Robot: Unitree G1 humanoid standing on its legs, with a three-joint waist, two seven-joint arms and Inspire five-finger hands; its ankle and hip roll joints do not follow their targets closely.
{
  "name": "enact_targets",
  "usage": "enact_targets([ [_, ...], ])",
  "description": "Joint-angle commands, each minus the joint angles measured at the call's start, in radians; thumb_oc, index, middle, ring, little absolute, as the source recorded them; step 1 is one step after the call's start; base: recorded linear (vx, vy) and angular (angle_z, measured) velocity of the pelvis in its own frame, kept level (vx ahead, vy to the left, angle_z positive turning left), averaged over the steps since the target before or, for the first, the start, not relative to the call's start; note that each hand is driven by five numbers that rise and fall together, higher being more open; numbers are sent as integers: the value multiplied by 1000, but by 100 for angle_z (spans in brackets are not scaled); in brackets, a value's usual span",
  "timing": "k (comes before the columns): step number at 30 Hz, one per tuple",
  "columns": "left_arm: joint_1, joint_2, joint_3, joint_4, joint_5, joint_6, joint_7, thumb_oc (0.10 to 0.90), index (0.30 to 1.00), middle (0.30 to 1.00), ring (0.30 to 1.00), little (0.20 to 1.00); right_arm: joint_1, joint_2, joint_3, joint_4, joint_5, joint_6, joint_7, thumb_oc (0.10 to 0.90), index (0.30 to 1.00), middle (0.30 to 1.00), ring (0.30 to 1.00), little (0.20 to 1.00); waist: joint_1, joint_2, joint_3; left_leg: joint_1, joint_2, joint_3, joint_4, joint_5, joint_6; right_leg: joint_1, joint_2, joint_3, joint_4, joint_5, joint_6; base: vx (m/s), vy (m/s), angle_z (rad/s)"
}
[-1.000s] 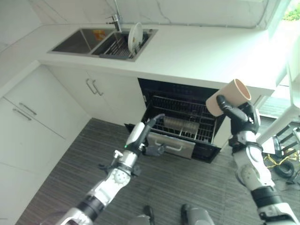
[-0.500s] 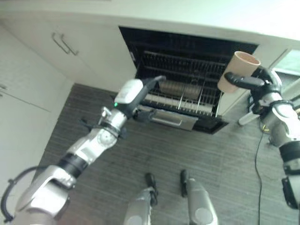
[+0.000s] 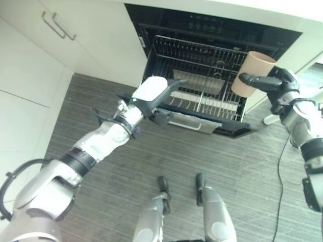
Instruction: Place the dishes in the dishwasher.
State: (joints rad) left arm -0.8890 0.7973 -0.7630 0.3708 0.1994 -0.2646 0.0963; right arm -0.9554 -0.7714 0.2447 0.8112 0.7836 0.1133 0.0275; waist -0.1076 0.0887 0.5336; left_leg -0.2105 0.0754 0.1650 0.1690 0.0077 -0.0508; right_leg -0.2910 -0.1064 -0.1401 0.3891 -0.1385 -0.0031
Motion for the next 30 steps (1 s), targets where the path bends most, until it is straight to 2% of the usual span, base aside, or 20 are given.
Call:
enact_targets([
  [1, -56, -9, 51, -89, -53, 28, -101, 800, 900, 900, 900, 900, -171, -54, 11, -60, -21, -93, 23, 400, 300, 300, 300, 300, -7, 22, -32, -46, 37, -42, 131, -80, -44, -8, -5, 44, -89, 38, 88, 22, 50, -6],
  [2, -62, -11, 44, -92, -58, 44, -119, 800, 900, 900, 900, 900, -185, -54, 17, -57, -26, -89, 21, 400, 300, 300, 300, 300, -8, 26, -30, -47, 36, -42, 131, -78, -45, -10, -5, 45, -89, 40, 88, 31, 77, -12],
  [3, -67, -17, 32, -96, -62, 88, -170, 800, 900, 900, 900, 900, -215, -53, 30, -51, -46, -76, 17, 400, 300, 300, 300, 300, -9, 33, -26, -49, 35, -41, 131, -76, -46, -13, -7, 43, -89, 40, 88, 28, 71, -14],
  [7, -77, -22, 12, -111, -78, 144, -213, 800, 900, 900, 900, 900, -275, -55, 65, -28, -101, -53, -12, 400, 300, 300, 300, 300, -11, 51, -18, -55, 31, -37, 131, -73, -46, -19, -13, 43, -89, 42, 88, 25, 68, -4],
  [8, -85, -25, 1, -122, -75, 176, -227, 800, 900, 900, 900, 900, -301, -55, 78, 12, -113, -44, -15, 400, 300, 300, 300, 300, -10, 61, -14, -62, 29, -35, 131, -72, -47, -28, -17, 41, -89, 44, 87, 7, 83, 4],
  [13, -89, -27, -1, -141, -74, 201, -234, 800, 900, 900, 900, 900, -318, -53, 94, 79, -160, -49, -19, 400, 300, 300, 300, 300, -5, 81, -14, -76, 24, -34, 131, -70, -48, -44, -25, 39, -89, 45, 88, 10, 50, -1],
  [19, -84, -21, 18, -156, -66, 185, -219, 800, 900, 900, 900, 900, -302, -52, 86, 148, -155, -65, -51, 400, 300, 300, 300, 300, -1, 102, -14, -95, 18, -33, 131, -72, -50, -72, -34, 39, -89, 51, 91, -15, 30, -2],
  [20, -83, -23, 21, -158, -63, 185, -217, 800, 900, 900, 900, 900, -300, -52, 84, 154, -158, -68, -56, 502, 453, 453, 453, 453, 0, 104, -14, -97, 18, -32, 131, -72, -50, -74, -36, 39, -89, 51, 91, 0, 0, 0],
  [21, -86, -23, 22, -160, -65, 187, -217, 800, 900, 900, 900, 900, -298, -52, 79, 161, -162, -73, -58, 800, 900, 900, 900, 900, 0, 106, -14, -97, 18, -32, 131, -73, -50, -77, -37, 38, -89, 52, 91, 0, 0, 0],
  [25, -84, -23, 34, -176, -61, 195, -221, 800, 900, 900, 900, 900, -280, -60, 62, 174, -156, -110, -65, 800, 900, 900, 900, 900, -2, 112, -14, -96, 16, -29, 131, -78, -51, -81, -40, 37, -89, 53, 93, -14, 10, -2],
  [30, -61, -27, 51, -178, -50, 190, -215, 800, 900, 900, 900, 900, -267, -52, 56, 153, -177, -90, -48, 800, 900, 900, 900, 900, -4, 116, -14, -89, 12, -25, 131, -81, -51, -78, -44, 36, -89, 52, 95, 0, 0, 0],
])
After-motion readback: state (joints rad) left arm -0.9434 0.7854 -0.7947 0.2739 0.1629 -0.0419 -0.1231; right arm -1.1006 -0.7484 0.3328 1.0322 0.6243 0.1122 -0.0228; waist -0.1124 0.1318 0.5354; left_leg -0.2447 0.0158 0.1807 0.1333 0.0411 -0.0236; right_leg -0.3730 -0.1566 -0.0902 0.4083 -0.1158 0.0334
